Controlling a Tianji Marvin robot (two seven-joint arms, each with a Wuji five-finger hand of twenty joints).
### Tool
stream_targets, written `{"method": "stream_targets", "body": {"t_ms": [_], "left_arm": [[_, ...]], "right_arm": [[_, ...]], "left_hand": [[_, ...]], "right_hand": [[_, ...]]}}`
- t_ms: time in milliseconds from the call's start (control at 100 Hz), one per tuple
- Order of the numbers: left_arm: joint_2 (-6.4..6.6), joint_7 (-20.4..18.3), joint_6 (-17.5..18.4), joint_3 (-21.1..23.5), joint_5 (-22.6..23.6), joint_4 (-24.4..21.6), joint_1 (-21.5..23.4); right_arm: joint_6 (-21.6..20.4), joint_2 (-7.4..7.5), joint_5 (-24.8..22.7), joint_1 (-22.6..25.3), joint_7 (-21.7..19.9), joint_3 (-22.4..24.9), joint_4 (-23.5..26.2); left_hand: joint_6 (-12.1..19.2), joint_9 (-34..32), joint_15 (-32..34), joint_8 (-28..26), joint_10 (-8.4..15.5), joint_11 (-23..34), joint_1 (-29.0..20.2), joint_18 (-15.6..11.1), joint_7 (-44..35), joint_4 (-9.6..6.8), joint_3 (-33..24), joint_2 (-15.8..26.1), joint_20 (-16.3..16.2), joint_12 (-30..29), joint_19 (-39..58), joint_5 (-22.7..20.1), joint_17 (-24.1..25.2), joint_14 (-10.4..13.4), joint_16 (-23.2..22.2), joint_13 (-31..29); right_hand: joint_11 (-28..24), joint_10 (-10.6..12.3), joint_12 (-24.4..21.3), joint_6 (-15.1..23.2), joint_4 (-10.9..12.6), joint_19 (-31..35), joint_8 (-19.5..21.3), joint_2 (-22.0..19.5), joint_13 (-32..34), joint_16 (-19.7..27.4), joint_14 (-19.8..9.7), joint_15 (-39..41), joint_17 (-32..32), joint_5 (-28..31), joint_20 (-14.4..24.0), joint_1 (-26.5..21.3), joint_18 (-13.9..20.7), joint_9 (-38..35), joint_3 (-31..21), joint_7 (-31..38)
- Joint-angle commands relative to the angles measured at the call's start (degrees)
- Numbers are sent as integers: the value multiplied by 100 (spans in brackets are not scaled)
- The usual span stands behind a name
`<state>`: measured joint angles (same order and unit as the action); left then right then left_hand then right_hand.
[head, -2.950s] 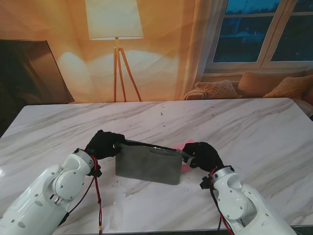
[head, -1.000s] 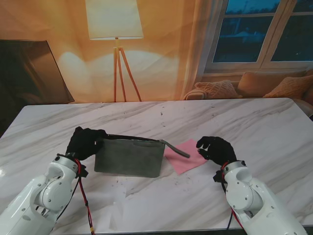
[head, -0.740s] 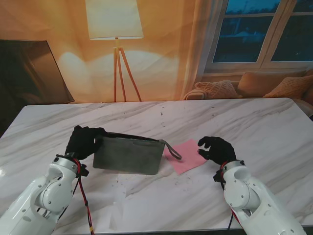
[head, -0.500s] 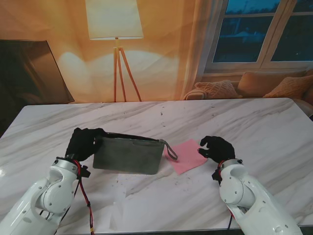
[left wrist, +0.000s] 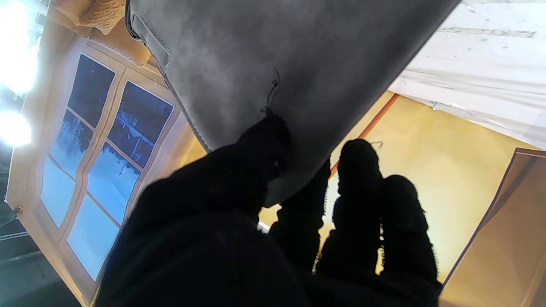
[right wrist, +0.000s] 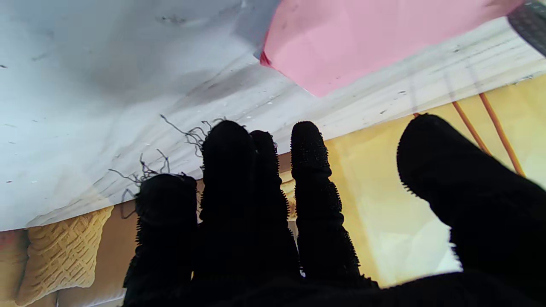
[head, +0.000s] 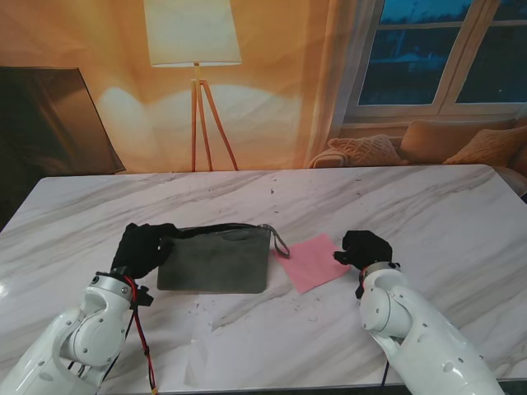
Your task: Collect documents into a storage pouch
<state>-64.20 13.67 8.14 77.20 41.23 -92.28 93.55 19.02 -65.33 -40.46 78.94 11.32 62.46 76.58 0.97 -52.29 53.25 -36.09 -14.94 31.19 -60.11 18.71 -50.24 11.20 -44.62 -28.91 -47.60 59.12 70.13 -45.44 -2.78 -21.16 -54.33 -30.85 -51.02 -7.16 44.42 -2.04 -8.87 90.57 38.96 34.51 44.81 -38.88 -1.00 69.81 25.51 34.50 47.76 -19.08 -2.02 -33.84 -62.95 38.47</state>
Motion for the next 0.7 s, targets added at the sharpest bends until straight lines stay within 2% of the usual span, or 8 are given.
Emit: {"method": "stream_targets", "body": {"t_ms": [0,340,690], "left_arm": [[-32,-55,61,-25,-4,44,17],[-17,-147,90,-46,-17,37,13],[8,-296,136,-62,-33,18,11]], "right_arm": [[104,-27,19,-73,-99,-52,-127],[544,-64,72,-391,-127,-405,-628],[836,-89,39,-552,-88,-564,-852]], "left_hand": [[70,-234,-16,-223,165,-18,-182,-171,-214,89,156,209,88,-86,62,-278,14,-264,40,-112],[81,-236,4,-207,173,-34,-178,-173,-215,88,157,225,119,-91,55,-272,12,-266,73,-102],[83,-234,9,-200,179,-51,-171,-173,-206,81,187,236,140,-94,55,-265,16,-257,97,-102]], "right_hand": [[-148,-73,104,-57,147,364,127,119,169,-111,-156,295,150,-205,160,79,127,152,-81,74],[-187,-81,192,-74,82,441,146,321,248,-108,-175,444,258,-265,208,99,122,195,-94,91],[-238,-86,231,-59,65,432,347,433,252,-40,-181,451,284,-313,183,56,100,263,-183,388]]}}
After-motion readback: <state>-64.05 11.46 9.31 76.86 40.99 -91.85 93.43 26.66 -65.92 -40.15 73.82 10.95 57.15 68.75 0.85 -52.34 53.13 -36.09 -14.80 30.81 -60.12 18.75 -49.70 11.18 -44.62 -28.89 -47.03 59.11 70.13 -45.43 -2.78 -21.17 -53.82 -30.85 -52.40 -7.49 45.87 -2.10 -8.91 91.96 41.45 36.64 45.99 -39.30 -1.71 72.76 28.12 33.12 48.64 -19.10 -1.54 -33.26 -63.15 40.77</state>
